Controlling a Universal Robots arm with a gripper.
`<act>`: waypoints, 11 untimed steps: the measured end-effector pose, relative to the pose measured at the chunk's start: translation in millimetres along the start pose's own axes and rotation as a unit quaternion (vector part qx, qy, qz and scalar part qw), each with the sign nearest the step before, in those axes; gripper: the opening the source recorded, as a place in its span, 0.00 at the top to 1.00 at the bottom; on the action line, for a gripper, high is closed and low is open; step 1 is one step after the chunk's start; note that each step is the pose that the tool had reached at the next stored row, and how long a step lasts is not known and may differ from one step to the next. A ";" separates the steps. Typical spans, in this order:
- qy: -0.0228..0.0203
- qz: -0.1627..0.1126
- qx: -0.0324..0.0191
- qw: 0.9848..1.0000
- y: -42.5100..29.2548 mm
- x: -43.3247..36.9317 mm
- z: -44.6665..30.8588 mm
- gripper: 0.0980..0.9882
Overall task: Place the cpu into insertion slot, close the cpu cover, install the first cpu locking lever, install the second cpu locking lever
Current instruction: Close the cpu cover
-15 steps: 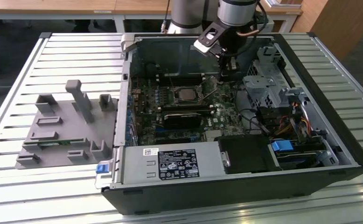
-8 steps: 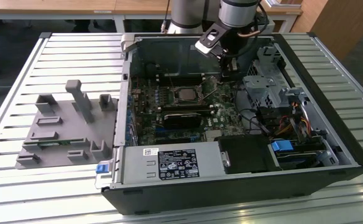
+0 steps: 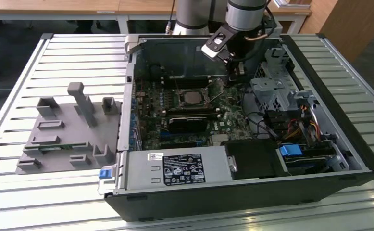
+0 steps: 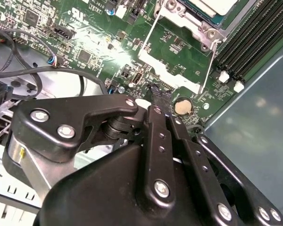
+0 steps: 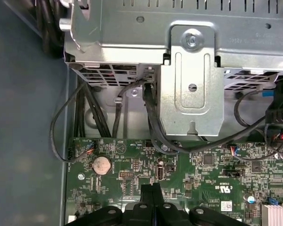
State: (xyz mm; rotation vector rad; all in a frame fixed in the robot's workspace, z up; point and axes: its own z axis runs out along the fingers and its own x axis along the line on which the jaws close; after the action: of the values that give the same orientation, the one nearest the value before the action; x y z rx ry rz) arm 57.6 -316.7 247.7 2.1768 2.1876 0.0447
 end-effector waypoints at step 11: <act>0.000 0.000 0.000 1.000 -3.9 0.5 4.8 0.97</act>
State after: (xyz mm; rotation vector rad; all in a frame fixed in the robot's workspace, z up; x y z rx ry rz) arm 54.0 -316.3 242.7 2.1769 2.1879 0.0436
